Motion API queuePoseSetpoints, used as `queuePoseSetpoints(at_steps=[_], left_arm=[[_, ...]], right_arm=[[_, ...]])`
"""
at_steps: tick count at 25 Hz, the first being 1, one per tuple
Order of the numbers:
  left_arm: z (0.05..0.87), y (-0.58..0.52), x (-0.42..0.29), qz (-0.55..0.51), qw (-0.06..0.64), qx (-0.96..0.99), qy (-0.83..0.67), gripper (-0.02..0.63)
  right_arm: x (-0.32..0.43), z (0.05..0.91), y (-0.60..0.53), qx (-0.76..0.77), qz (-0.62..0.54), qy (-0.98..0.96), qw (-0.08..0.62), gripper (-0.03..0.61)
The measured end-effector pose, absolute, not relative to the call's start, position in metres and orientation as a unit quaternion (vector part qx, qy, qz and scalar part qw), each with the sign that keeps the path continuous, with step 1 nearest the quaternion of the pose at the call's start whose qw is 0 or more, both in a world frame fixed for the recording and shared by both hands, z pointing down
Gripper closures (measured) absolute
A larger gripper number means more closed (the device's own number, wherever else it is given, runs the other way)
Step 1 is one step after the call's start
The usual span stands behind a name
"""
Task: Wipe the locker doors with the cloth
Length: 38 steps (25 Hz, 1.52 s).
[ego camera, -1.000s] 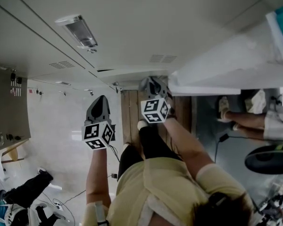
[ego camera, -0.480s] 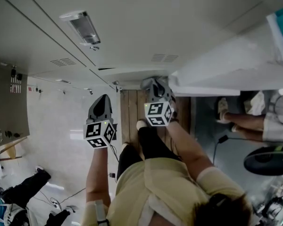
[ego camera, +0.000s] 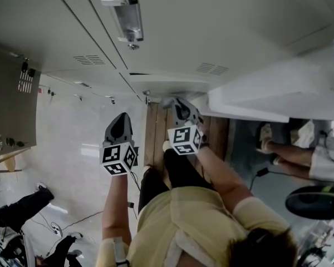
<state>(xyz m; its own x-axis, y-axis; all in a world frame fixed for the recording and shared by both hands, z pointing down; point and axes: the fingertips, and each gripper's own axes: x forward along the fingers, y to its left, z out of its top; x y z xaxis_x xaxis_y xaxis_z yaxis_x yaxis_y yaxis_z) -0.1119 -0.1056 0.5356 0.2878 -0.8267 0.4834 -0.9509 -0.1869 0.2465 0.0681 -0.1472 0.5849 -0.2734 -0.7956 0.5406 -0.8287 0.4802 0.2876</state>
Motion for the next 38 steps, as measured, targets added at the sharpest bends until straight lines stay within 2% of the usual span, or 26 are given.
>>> queuePoseSetpoints(at_steps=[17,38], left_arm=[[0.568,-0.078,-0.149,0.129,0.277,0.718,-0.625,0.627],[0.592,-0.093,-0.137,0.151,0.283,0.727,-0.607,0.627]], right_arm=[[-0.018,0.622,-0.151,0.425,0.021,-0.841,0.335,0.56],[0.002,0.663,-0.177,0.447,0.047,-0.815,0.366,0.56]])
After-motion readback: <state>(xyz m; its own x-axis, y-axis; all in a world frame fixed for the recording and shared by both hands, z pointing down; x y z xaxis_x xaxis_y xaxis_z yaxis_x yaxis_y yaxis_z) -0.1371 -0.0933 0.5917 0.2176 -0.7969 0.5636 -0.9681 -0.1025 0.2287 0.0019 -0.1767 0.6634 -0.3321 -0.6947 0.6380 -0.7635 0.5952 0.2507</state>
